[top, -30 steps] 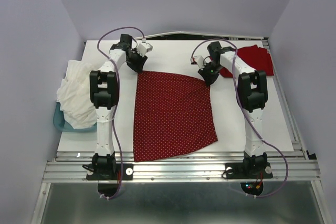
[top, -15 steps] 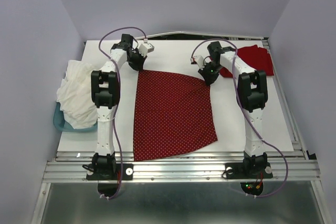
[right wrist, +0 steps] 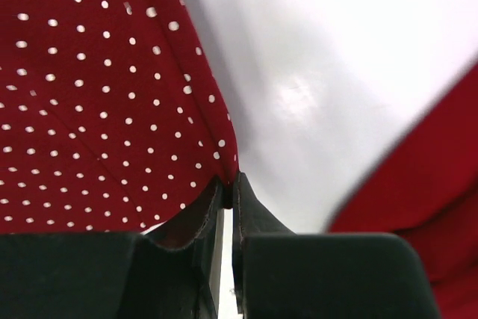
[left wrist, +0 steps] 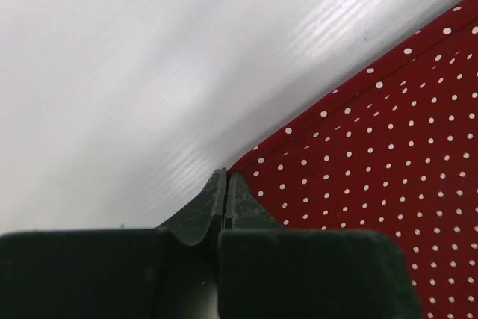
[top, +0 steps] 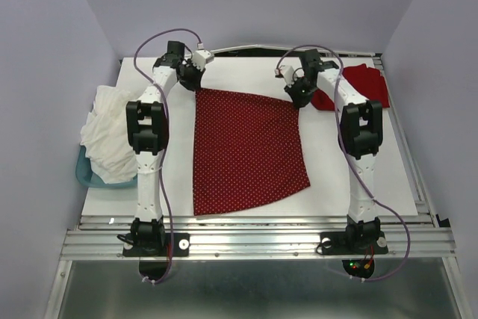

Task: Fold and stack the skirts
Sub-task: Fold the skirt

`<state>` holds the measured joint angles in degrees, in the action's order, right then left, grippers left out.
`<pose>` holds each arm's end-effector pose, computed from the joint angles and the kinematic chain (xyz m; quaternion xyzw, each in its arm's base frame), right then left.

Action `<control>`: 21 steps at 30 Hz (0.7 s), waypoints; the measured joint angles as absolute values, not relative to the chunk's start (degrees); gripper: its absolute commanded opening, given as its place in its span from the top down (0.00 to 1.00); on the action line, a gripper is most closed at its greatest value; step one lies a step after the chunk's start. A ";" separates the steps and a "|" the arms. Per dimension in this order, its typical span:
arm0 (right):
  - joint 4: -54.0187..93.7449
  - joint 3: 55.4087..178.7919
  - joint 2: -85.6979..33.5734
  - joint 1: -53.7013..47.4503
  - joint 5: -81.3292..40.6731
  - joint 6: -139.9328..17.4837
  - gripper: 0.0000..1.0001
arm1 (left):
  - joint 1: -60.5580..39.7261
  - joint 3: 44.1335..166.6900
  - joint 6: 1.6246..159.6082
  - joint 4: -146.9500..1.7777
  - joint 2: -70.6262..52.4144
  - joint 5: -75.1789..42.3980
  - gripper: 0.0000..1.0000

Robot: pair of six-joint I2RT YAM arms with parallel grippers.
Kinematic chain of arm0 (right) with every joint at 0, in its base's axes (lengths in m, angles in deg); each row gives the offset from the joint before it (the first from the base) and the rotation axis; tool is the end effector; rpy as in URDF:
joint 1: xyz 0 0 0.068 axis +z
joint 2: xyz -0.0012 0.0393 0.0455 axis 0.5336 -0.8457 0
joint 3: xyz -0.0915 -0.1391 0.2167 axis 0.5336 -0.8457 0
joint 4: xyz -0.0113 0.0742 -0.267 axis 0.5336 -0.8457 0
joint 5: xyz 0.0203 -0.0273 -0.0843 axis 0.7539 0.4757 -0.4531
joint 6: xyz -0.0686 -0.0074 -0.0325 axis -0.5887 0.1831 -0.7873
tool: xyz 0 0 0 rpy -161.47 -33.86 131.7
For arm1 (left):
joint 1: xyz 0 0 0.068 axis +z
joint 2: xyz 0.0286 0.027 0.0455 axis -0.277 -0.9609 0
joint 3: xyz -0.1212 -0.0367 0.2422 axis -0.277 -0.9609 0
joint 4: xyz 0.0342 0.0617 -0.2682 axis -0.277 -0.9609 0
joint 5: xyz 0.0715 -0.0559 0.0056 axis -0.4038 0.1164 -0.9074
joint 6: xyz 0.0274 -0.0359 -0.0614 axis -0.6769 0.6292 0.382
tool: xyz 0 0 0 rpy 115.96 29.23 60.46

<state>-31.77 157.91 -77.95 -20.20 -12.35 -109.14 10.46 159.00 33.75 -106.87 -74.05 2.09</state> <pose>0.5027 0.1251 0.1631 -0.4580 0.8596 0.0835 0.2103 0.5768 -0.0861 0.1784 0.3959 0.8177 -0.1161 0.4015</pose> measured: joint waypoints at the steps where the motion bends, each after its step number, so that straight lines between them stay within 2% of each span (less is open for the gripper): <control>1: -31.44 158.81 -77.95 -20.37 -12.51 -108.92 0.99 | 10.54 159.72 34.03 -106.72 -73.86 1.98 1.00; 5: -29.52 162.91 -77.73 -21.33 -12.77 -108.22 0.99 | 10.63 163.21 34.86 -105.48 -71.32 1.70 1.00; 11: -27.88 161.47 -74.82 -21.77 -12.51 -108.18 0.99 | 10.54 161.64 35.08 -104.67 -62.19 2.31 1.00; 21: -23.94 146.48 -60.92 -21.73 -10.14 -111.55 0.99 | 10.43 138.19 31.21 -104.43 -37.92 3.53 1.00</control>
<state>-23.94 146.48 -60.92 -21.73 -10.14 -111.55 10.43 138.19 31.21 -104.43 -37.92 3.53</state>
